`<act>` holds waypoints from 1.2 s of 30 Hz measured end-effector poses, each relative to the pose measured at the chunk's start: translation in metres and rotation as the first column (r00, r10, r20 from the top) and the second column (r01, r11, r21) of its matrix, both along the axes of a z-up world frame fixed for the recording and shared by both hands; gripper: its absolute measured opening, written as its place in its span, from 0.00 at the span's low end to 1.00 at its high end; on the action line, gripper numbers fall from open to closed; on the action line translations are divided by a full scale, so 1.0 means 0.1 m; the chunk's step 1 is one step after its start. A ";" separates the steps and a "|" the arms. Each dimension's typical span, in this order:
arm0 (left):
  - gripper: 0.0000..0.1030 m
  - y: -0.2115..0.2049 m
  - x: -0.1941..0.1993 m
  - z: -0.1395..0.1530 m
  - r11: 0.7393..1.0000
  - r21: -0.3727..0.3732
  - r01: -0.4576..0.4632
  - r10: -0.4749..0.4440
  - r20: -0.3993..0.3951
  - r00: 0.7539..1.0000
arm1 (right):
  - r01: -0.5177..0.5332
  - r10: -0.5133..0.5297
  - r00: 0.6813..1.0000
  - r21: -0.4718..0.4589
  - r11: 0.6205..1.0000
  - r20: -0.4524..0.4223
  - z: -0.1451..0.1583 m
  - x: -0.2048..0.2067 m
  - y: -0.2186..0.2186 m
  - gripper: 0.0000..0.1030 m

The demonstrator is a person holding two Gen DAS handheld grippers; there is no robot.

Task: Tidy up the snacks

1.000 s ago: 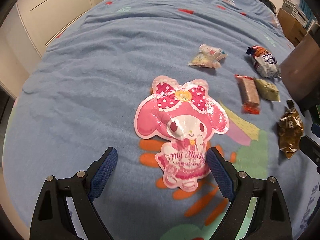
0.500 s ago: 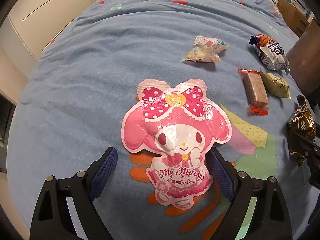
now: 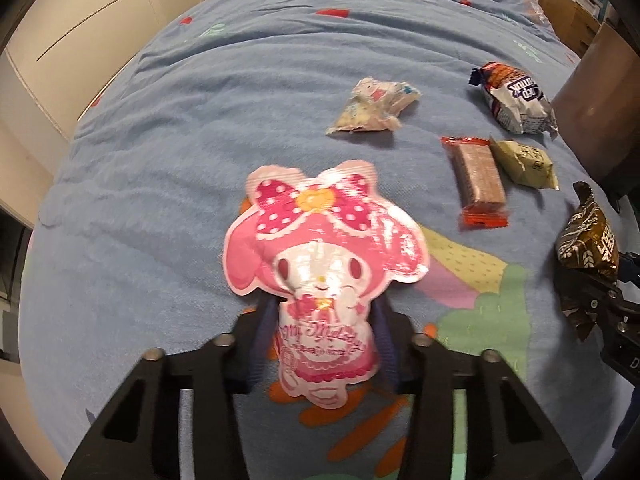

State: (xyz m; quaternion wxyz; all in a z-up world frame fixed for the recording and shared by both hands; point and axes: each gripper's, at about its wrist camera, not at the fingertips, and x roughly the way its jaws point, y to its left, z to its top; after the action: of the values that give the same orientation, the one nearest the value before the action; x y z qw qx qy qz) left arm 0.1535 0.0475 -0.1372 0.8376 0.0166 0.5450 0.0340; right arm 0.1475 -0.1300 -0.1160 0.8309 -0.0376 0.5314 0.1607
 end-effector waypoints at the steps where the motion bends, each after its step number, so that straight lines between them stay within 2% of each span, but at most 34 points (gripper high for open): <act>1: 0.29 -0.01 -0.01 0.01 1.000 0.000 0.002 -0.002 0.001 1.000 | -0.001 0.001 1.000 0.001 1.000 0.000 0.00 -0.01 0.00 1.00; 6: 0.22 -0.09 -0.07 0.04 1.000 0.018 0.005 -0.005 0.012 1.000 | -0.001 0.001 1.000 0.004 1.000 -0.002 0.01 -0.02 0.00 1.00; 12: 0.18 -0.13 -0.12 0.10 1.000 0.019 0.004 -0.005 0.026 1.000 | -0.007 0.007 1.000 -0.004 1.000 0.003 0.04 -0.05 0.00 1.00; 36: 0.17 -0.15 -0.53 0.45 1.000 0.009 -0.007 0.006 0.081 0.997 | -0.014 0.014 0.998 0.012 1.000 0.063 0.39 -0.40 -0.06 1.00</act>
State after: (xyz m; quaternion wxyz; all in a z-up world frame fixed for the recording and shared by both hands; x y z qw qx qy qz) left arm 0.1008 0.0323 -0.0919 0.8588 0.0171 0.5104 0.0399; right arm 0.1078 -0.1365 -0.0775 0.8463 -0.0413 0.5036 0.1685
